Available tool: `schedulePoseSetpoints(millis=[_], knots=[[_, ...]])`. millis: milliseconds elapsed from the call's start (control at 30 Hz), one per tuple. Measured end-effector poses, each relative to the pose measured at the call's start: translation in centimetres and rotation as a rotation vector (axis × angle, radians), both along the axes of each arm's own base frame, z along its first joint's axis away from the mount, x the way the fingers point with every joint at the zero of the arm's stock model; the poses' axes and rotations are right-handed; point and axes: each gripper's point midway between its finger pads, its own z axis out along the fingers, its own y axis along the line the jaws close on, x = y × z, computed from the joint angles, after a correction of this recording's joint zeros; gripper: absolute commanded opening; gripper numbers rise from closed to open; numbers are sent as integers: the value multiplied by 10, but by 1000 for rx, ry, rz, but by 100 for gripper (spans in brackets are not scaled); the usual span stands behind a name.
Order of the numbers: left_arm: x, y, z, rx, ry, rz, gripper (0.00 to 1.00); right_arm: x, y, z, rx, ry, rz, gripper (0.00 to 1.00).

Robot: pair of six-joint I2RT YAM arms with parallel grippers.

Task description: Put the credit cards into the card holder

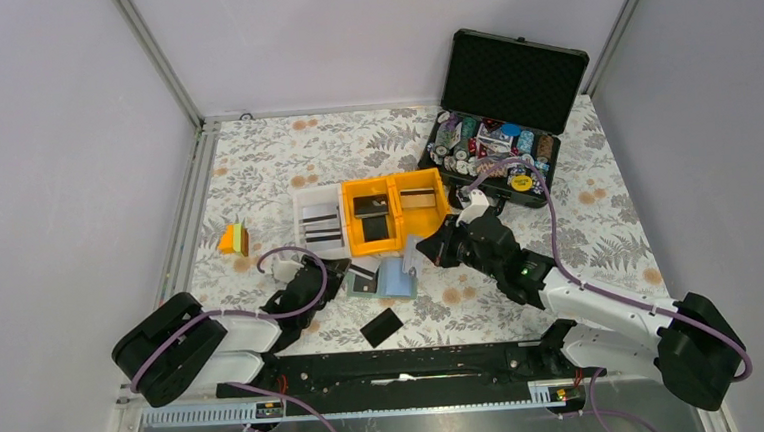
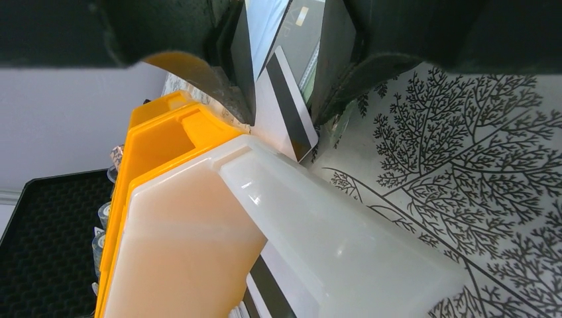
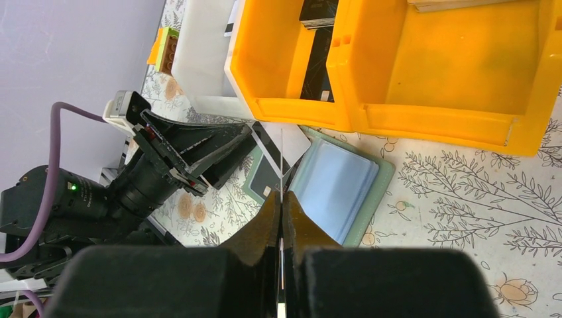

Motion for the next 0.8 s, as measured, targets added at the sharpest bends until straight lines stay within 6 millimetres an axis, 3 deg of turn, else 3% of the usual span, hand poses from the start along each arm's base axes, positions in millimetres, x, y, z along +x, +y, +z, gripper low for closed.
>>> schedulePoseSetpoints(millis=[367, 800], knots=[[1, 5, 2, -28, -30, 30, 39, -1, -1, 1, 0, -2, 0, 0], [11, 1, 19, -67, -109, 43, 36, -2, -2, -6, -26, 11, 3, 0]])
